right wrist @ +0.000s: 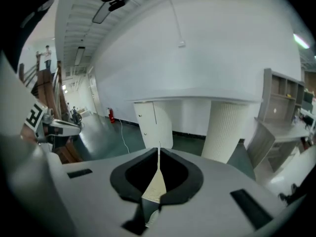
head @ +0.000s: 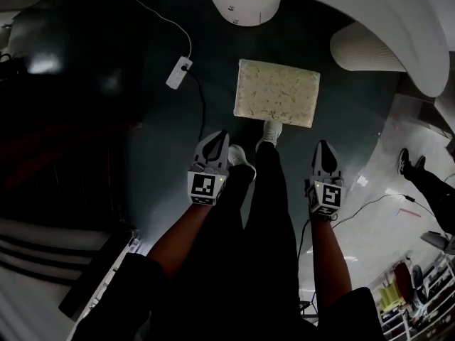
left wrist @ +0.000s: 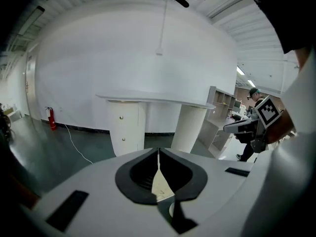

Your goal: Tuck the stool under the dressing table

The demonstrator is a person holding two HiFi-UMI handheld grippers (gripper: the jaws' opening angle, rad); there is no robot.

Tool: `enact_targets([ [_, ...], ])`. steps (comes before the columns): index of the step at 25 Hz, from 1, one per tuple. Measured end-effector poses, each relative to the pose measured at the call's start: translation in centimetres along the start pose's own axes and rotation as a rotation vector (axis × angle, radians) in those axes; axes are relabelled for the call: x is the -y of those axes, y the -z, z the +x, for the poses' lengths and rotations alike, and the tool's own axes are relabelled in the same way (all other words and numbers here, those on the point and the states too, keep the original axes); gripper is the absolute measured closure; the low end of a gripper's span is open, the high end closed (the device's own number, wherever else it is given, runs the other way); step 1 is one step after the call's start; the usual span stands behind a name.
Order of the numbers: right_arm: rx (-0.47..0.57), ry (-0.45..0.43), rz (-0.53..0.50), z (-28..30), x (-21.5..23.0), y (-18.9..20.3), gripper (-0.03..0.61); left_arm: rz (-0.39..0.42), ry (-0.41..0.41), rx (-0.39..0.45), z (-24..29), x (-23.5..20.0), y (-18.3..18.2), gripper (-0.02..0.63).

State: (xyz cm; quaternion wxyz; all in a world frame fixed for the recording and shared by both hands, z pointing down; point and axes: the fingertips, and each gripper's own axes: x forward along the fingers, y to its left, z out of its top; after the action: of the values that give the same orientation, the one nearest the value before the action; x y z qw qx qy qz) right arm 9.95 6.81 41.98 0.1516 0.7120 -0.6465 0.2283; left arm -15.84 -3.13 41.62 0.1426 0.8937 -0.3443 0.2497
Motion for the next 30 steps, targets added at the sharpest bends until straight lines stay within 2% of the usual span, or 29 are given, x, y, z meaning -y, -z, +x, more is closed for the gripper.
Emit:
enact_targets([
  [3, -0.059, 0.031, 0.081, 3.1, 2.5, 5.3, 0.538, -0.004, 0.018, -0.014, 3.6, -0.1, 3.6, 0.594],
  [5, -0.097, 0.052, 0.12, 4.9, 3.4, 9.1, 0.538, -0.02, 0.026, -0.043, 6.1, -0.5, 7.3, 0.594],
  [8, -0.151, 0.041, 0.125, 7.1, 3.6, 14.5, 0.538, -0.061, 0.034, -0.103, 9.0, -1.1, 13.2, 0.594],
  [12, -0.176, 0.008, 0.088, 10.2, 3.9, 17.7, 0.537, -0.018, 0.08, -0.136, 12.7, -0.5, 17.6, 0.594],
  [16, -0.18, 0.052, 0.107, 12.0, 5.4, 20.8, 0.531, -0.019, 0.081, -0.165, 14.7, -0.8, 21.1, 0.594],
  [18, -0.181, 0.067, 0.171, 12.6, 6.5, 22.5, 0.433, -0.022, 0.081, -0.179, 15.4, -1.0, 22.6, 0.592],
  [22, -0.177, 0.031, 0.185, 13.2, 7.3, 24.0, 0.357, -0.054, 0.12, -0.206, 16.4, -0.6, 25.2, 0.59],
  [23, -0.184, 0.011, 0.191, 13.4, 7.2, 24.4, 0.343, -0.066, 0.135, -0.219, 16.6, -0.4, 25.7, 0.56],
  [24, -0.195, -0.01, 0.198, 13.7, 7.1, 24.9, 0.329, -0.075, 0.146, -0.231, 16.9, -0.3, 26.2, 0.498],
  [30, -0.229, -0.112, 0.156, 15.2, 6.1, 26.2, 0.313, -0.093, 0.183, -0.275, 19.4, -0.3, 27.7, 0.403],
])
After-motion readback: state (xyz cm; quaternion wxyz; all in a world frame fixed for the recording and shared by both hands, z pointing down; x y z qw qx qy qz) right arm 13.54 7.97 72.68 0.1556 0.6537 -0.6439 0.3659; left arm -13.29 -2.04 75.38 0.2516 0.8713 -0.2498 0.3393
